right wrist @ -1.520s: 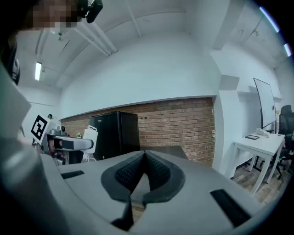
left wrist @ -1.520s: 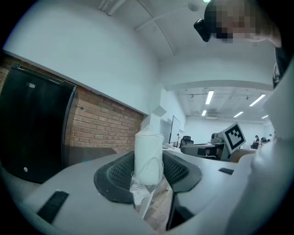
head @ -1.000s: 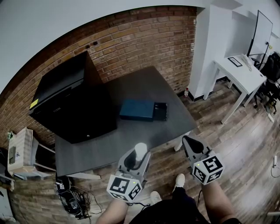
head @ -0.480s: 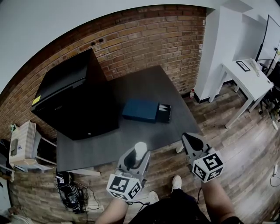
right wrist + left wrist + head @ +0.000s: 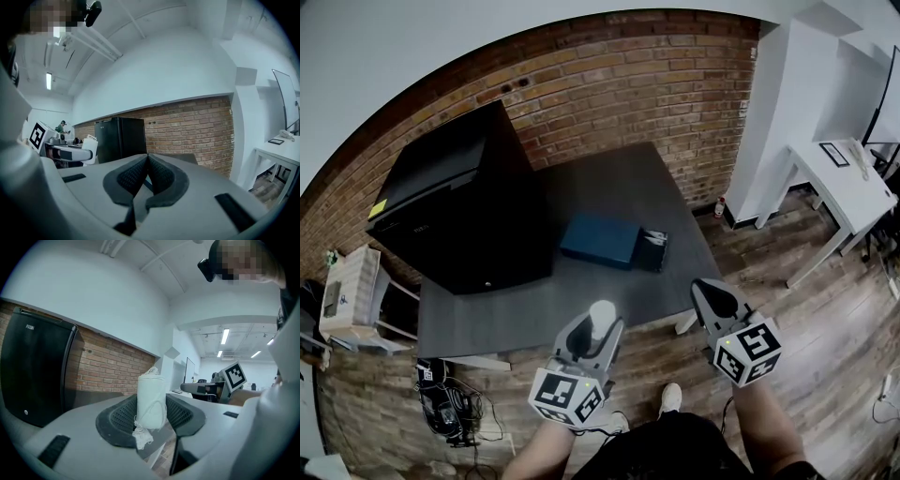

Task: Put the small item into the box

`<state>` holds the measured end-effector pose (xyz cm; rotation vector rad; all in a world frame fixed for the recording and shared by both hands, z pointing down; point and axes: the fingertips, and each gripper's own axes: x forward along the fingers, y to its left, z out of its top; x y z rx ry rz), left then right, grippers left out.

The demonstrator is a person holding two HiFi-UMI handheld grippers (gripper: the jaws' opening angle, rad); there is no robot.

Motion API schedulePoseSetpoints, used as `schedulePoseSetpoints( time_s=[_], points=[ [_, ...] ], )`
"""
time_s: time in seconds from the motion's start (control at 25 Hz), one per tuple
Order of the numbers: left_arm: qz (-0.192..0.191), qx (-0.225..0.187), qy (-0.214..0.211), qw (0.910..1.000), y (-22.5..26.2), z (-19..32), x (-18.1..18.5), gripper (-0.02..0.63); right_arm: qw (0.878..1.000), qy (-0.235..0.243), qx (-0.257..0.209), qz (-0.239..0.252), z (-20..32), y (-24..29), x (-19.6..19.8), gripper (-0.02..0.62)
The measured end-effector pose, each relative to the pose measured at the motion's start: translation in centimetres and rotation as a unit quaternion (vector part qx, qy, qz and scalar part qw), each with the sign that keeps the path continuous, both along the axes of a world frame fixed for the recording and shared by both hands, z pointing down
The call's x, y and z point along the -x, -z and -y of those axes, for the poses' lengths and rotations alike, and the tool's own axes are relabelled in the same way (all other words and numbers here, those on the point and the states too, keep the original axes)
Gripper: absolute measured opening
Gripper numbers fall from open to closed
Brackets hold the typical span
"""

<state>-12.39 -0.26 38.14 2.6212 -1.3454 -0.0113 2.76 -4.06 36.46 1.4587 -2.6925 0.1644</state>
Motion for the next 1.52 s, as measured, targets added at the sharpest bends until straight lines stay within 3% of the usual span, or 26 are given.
schedulePoseSetpoints(
  time_s=[0.6,1.52],
  points=[
    [0.006,0.003,0.044,0.9990,-0.4,3.2,-3.4,0.202,0.999,0.048,-0.003,0.016,4.2,0.1,-2.9,0.018],
    [0.032,-0.002,0.066,0.9973,0.3,7.0,-8.2,0.204,0.996,0.085,-0.007,0.038,8.1,0.1,-6.4,0.018]
  ],
)
